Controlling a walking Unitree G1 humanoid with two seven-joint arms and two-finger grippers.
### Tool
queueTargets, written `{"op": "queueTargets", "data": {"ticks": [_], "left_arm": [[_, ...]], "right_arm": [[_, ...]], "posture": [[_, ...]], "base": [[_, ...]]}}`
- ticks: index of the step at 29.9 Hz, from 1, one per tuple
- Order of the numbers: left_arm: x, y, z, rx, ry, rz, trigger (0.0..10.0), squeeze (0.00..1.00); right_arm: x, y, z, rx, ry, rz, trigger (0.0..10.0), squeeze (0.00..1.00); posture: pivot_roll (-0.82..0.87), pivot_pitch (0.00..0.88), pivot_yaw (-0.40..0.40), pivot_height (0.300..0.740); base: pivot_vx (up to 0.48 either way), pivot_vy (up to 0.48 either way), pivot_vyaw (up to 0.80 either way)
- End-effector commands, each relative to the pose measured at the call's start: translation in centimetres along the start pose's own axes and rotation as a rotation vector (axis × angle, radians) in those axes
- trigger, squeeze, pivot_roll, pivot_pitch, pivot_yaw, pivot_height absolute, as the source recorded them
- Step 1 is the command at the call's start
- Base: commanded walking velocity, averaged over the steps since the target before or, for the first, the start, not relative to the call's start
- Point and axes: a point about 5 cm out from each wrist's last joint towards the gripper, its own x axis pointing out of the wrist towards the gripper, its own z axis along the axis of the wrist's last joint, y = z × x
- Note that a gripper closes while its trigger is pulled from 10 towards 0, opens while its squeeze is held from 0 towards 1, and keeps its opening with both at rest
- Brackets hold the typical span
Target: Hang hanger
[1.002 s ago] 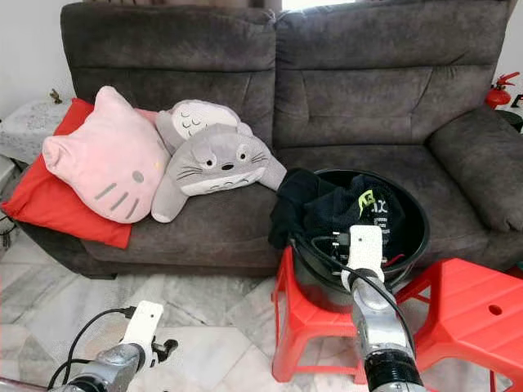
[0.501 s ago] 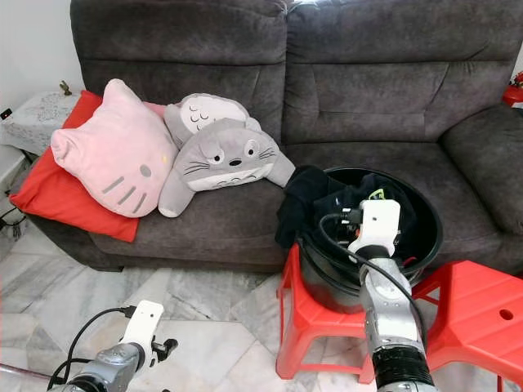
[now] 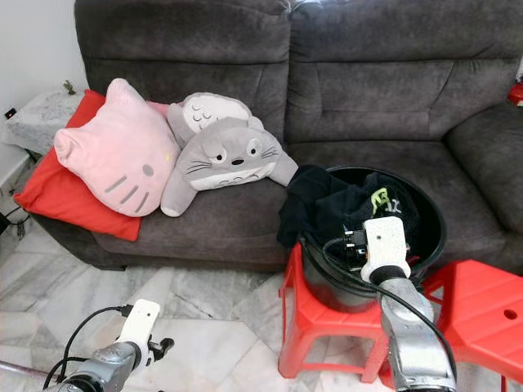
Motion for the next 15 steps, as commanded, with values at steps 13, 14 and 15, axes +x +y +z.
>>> {"op": "queueTargets", "data": {"ticks": [13,14,15], "left_arm": [[0.0,0.0,0.2,0.022,0.005,-0.012,10.0,0.0],[0.0,0.0,0.2,0.02,0.005,-0.012,10.0,0.0],[0.0,0.0,0.2,0.019,0.005,-0.012,10.0,0.0]], "right_arm": [[-0.4,-3.2,1.8,-0.451,0.278,0.33,10.0,0.0],[-0.2,-3.3,1.7,-0.447,0.292,0.331,10.0,0.0],[-0.1,-3.4,1.7,-0.445,0.307,0.335,10.0,0.0]], "posture": [[-0.2,0.0,0.059,0.74],[-0.2,0.0,0.059,0.74],[-0.2,0.0,0.059,0.74]], "base": [[0.0,0.0,0.0],[0.0,0.0,0.0],[0.0,0.0,0.0]]}}
